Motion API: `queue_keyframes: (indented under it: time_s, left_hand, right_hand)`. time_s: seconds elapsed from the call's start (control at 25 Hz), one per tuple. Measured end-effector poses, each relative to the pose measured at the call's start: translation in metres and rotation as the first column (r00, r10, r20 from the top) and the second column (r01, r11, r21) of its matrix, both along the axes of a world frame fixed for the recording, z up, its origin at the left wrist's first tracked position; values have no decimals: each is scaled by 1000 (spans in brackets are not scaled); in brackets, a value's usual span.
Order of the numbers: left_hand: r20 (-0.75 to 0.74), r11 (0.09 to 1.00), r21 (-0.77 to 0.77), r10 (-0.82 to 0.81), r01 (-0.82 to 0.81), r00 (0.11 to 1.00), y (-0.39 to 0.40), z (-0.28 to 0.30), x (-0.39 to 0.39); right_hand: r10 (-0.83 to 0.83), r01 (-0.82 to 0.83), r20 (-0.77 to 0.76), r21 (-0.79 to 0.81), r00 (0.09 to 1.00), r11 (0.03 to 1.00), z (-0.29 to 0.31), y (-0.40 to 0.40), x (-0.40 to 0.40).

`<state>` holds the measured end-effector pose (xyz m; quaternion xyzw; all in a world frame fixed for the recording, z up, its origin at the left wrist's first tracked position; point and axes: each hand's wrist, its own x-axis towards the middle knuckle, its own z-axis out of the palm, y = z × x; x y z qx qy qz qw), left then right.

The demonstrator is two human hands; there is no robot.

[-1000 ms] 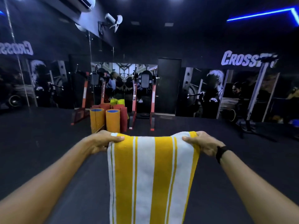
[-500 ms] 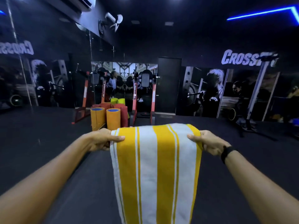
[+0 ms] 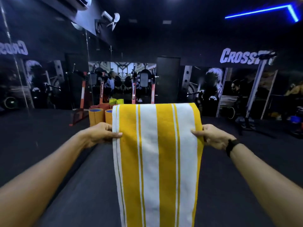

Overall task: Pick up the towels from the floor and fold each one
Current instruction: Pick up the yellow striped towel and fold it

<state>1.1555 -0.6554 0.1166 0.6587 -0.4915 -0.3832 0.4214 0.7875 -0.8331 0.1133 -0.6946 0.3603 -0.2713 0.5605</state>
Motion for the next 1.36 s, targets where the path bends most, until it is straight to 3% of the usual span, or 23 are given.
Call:
queue_keyframes:
  time_s: [0.24,0.36,0.4,0.48,0.52,0.64,0.8,1.0,1.12,1.36]
  left_hand:
    - [-187,990,-3,136,-139,973,-9,7,-17]
    - [-347,956,-232,88,-177,934,-13,32,-21]
    - [-304,957,-269,27,-113,952,-12,40,-19]
    - [-35,988,-152,-11,6,999,-6,41,-17]
    - [45,993,-117,31,-26,998,-5,37,-13]
    - [-81,941,-265,194,-209,978,-7,36,-16]
    - [-132,879,-388,245,-278,960,-15,48,-33]
    - [-147,851,-435,257,-296,955,-21,46,-30]
    - [-227,827,-470,224,-308,948,-21,47,-31]
    - [-376,765,-475,271,-435,886,-27,51,-28]
  right_hand:
    - [-179,178,12,43,984,983,5,-9,5]
    - [-97,93,211,27,973,995,52,-1,1]
    - [-41,40,228,8,973,999,66,1,-2]
    - [19,-16,53,-57,998,998,68,9,-5]
    - [-10,7,-33,-96,999,995,60,10,-5]
    - [-190,196,57,-140,980,971,47,6,3]
    - [-300,321,139,-163,944,933,56,-4,13]
    - [-313,337,171,-138,934,931,55,-15,17]
    - [-266,292,273,-61,925,954,61,-14,18]
    - [-363,359,449,96,817,928,66,-18,30]
